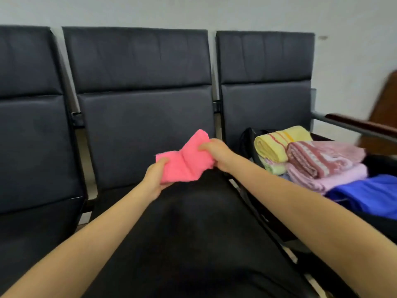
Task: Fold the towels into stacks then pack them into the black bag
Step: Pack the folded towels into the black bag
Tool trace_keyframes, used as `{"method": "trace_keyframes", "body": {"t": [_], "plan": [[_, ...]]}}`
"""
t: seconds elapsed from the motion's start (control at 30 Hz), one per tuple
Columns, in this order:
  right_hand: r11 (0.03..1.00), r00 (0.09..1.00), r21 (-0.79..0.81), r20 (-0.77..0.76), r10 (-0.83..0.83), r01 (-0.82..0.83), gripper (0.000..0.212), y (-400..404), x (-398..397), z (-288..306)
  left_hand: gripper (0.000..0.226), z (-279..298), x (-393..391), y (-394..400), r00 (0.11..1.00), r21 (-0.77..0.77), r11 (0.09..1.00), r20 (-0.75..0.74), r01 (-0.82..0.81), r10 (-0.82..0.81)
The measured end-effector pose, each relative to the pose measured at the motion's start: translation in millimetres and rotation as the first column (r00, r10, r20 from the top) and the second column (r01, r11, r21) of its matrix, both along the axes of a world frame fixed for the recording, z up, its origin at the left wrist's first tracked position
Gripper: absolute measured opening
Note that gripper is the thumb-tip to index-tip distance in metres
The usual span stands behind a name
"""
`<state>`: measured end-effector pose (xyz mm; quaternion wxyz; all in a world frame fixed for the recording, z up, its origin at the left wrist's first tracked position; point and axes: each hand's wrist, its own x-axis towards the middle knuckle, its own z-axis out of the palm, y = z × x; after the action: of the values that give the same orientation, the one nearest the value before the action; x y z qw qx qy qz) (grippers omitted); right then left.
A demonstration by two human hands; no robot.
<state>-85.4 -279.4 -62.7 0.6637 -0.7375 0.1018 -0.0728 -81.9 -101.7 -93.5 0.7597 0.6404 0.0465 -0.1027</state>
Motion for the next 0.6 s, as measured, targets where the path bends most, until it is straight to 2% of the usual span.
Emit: {"method": "trace_keyframes", "body": {"t": [0.03, 0.1, 0.2, 0.3, 0.4, 0.43, 0.5, 0.6], "plan": [[0.997, 0.997, 0.050, 0.052, -0.057, 0.054, 0.003, -28, -14, 20, 0.021, 10, -11, -23, 0.999, -0.039, 0.999, 0.020, 0.035, -0.035], [0.981, 0.968, 0.115, 0.177, -0.177, 0.158, 0.006, -83, -43, 55, 0.026, 26, -35, -74, 0.987, -0.088, 0.986, 0.080, 0.144, -0.137], [0.944, 0.895, 0.085, 0.302, -0.328, 0.317, 0.008, -156, -93, 86, 0.031, 43, -80, -154, 0.934, -0.067, 0.943, 0.177, 0.326, -0.311], [0.902, 0.871, 0.104, 0.234, -0.431, 0.418, 0.003, -222, -144, 92, 0.030, 53, -125, -223, 0.877, -0.071, 0.891, 0.231, 0.448, -0.422], [0.882, 0.881, 0.148, 0.094, -0.463, 0.447, 0.004, -282, -193, 83, 0.035, 52, -161, -267, 0.831, 0.009, 0.857, 0.238, 0.516, -0.503], [0.874, 0.879, 0.143, 0.043, -0.475, 0.465, 0.006, -299, -208, 75, 0.037, 48, -169, -277, 0.801, 0.068, 0.833, 0.241, 0.549, -0.548], [0.839, 0.839, 0.039, -0.075, -0.539, 0.543, 0.009, -322, -231, 51, 0.042, 35, -176, -291, 0.701, 0.313, 0.761, 0.299, 0.569, -0.647], [0.748, 0.750, -0.340, -0.156, -0.642, 0.570, 0.029, -341, -249, -4, 0.043, 14, -176, -289, 0.563, 0.622, 0.620, 0.325, 0.478, -0.760]]}}
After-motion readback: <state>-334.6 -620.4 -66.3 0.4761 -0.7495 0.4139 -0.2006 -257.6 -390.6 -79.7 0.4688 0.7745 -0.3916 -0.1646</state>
